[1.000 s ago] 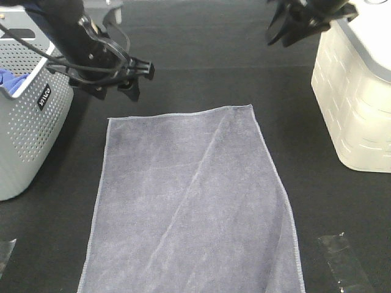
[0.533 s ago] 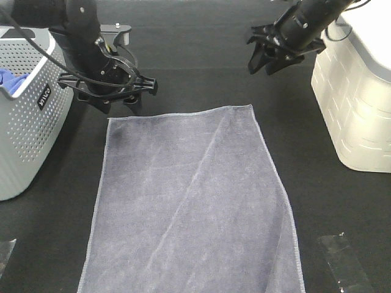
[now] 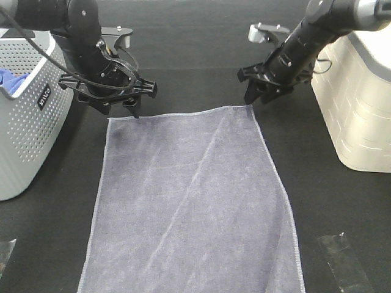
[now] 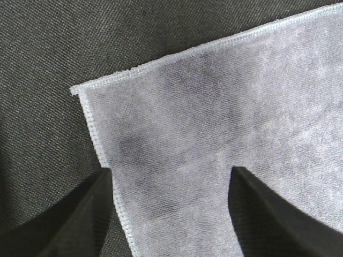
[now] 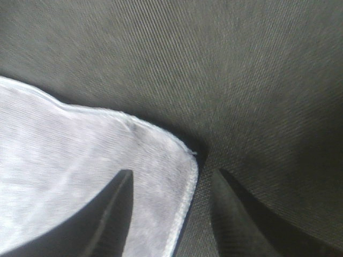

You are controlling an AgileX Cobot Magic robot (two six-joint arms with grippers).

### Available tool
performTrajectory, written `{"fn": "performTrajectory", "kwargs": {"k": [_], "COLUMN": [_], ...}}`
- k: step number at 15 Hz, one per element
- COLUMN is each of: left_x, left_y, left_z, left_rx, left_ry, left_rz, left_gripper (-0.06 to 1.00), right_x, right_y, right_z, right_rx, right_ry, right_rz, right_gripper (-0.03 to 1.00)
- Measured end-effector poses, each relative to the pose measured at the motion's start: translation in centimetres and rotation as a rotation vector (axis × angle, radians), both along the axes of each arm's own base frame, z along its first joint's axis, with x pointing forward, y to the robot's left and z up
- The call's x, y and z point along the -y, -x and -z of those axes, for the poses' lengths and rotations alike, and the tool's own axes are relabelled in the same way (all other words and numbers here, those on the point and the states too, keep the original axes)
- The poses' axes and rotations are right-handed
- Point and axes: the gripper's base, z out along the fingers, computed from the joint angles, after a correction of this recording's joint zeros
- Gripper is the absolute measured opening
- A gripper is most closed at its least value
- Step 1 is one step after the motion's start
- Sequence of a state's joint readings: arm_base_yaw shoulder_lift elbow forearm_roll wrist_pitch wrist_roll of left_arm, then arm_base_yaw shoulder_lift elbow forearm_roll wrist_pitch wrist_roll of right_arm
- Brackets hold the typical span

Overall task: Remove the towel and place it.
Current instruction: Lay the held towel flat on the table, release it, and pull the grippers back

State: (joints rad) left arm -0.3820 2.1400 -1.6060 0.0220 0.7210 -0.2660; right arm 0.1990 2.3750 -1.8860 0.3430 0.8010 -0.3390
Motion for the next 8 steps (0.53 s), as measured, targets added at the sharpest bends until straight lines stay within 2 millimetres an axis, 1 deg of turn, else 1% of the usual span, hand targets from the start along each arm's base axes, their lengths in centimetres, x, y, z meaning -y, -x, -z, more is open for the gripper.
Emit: {"fn": "performTrajectory", "kwargs": {"k": [1, 3, 5, 8], "left_x": [0.0, 0.0, 0.0, 0.0], "left_y": [0.0, 0.0, 0.0, 0.0], "left_z": [0.0, 0.0, 0.0, 0.0], "left_rx": [0.000, -0.001, -0.001, -0.002], "left_ry": [0.000, 0.003, 0.003, 0.003], "left_rz": [0.000, -0.001, -0.001, -0.002], "left_gripper": [0.60, 0.60, 0.60, 0.60], "right_x": [-0.1, -1.4, -2.1, -1.3], "right_y": [0.0, 0.2, 0.2, -0.2], "right_z": [0.6, 1.4, 2.0, 2.3], "right_rx": [-0.005, 0.005, 0.027, 0.049], "right_ry": [0.003, 0.023, 0.067, 0.159], "right_rz": [-0.002, -0.039, -0.051, 0.018], "right_gripper": [0.44, 0.44, 0.44, 0.47]}}
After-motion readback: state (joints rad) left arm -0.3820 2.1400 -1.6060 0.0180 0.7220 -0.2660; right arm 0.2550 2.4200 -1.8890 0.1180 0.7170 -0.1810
